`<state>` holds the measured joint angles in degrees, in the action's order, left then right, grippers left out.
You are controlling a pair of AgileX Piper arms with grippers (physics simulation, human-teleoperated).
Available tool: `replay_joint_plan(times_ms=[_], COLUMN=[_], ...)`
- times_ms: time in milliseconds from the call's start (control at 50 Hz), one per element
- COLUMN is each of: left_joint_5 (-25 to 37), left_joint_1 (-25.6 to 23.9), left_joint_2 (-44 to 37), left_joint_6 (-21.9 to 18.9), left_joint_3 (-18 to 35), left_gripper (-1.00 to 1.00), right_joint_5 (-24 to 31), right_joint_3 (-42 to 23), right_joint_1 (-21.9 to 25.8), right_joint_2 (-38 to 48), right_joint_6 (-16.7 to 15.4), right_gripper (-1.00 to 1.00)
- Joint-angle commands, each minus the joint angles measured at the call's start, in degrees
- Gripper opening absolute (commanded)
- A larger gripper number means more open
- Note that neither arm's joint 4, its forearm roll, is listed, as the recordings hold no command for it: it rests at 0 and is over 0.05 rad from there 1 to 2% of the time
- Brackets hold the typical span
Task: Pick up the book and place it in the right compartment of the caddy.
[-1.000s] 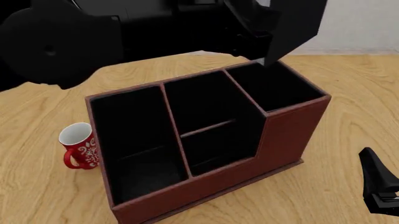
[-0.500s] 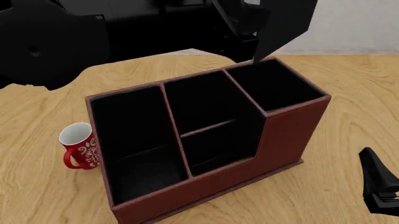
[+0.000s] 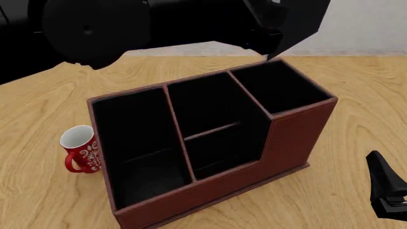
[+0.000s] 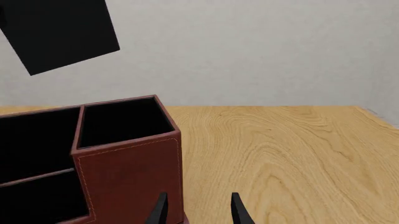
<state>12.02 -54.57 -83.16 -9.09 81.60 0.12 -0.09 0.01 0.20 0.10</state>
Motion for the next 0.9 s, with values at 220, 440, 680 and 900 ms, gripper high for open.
replay_joint_plan(times_ms=[220, 440, 680, 900], left_joint_5=[1.73, 1.32, -0.42, -1.32], left_joint_1=[0.48, 1.98, 3.14, 3.88], left_joint_2=[-6.77, -11.23, -13.84, -15.66], left_joint_6=[7.93, 9.82, 11.41, 12.43], left_joint_3=[7.4, 9.39, 9.15, 9.39], left_gripper=[-1.0, -1.0, -1.0, -1.0], right_joint_5=[0.01, 0.0, 0.0, 0.0], right_joint_3=[0.0, 0.0, 0.0, 0.0], right_joint_1=[0.01, 0.01, 0.01, 0.0], right_joint_2=[0.01, 0.0, 0.0, 0.0], right_joint_6=[-0.01, 0.0, -0.02, -0.01], right_gripper=[1.0, 1.0, 1.0, 1.0])
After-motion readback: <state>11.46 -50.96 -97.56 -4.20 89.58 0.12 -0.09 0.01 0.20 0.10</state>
